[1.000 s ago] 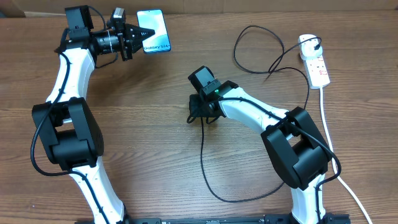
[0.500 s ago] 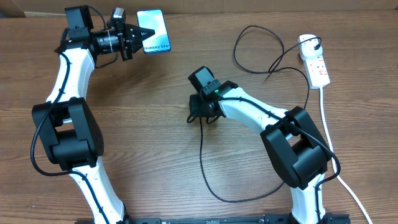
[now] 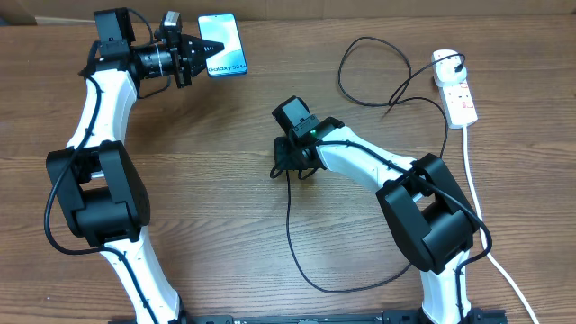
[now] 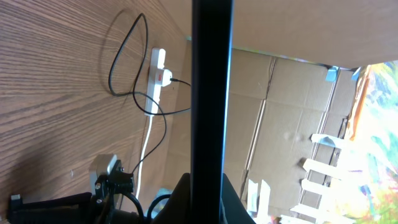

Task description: Plug charger to phone and switch on socket

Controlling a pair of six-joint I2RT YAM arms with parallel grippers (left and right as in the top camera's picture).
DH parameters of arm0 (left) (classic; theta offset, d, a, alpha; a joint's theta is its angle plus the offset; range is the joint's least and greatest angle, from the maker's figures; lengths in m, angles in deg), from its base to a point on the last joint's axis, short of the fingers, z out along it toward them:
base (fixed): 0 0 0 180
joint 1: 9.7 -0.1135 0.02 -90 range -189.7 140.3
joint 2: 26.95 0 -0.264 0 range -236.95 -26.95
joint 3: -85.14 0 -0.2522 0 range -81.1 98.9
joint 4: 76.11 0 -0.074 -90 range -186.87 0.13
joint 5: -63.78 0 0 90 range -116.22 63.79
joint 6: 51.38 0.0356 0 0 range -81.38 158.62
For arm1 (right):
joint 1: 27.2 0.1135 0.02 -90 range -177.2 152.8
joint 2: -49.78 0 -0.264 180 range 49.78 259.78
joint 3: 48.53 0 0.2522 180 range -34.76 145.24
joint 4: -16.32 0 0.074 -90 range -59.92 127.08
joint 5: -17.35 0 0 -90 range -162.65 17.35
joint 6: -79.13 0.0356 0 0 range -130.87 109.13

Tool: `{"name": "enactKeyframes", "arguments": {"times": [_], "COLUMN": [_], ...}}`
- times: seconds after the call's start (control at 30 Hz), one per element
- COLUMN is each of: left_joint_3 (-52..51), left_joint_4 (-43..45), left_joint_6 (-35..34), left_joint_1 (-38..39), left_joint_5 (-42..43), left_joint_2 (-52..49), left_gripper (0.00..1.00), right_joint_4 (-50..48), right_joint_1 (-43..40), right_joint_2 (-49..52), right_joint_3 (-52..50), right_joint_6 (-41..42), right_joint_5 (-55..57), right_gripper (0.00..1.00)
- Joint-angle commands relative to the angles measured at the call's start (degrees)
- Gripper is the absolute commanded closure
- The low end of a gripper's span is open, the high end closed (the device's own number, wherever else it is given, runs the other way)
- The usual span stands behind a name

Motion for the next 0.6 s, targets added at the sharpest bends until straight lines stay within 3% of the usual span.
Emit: {"name": "enactKeyframes", "arguments": {"times": [0.0, 0.33, 0.57], "left_joint_3": [0.76, 0.76, 0.76], "left_joint_4": [0.07, 0.07, 0.07], "left_joint_6": [0.98, 1.18, 2.45], "left_joint_1": [-0.35, -0.35, -0.35], "left_joint_5": [1.95, 1.88, 1.9], "left_joint_2": [0.81, 0.81, 0.81], "left_gripper": [0.96, 0.96, 0.96], "right_joint_4": [-0.13, -0.17, -0.9], "right_joint_1": [0.09, -1.81, -6.64], "right_joint_2": [0.87, 0.31, -0.76], "right_joint_3": [-0.57, -0.07, -0.04], "right_joint_6": [0.0, 0.0, -0.07], "right_joint_5": [-0.04, -8.24, -24.06], "right_gripper": [0.96, 0.96, 0.96]}}
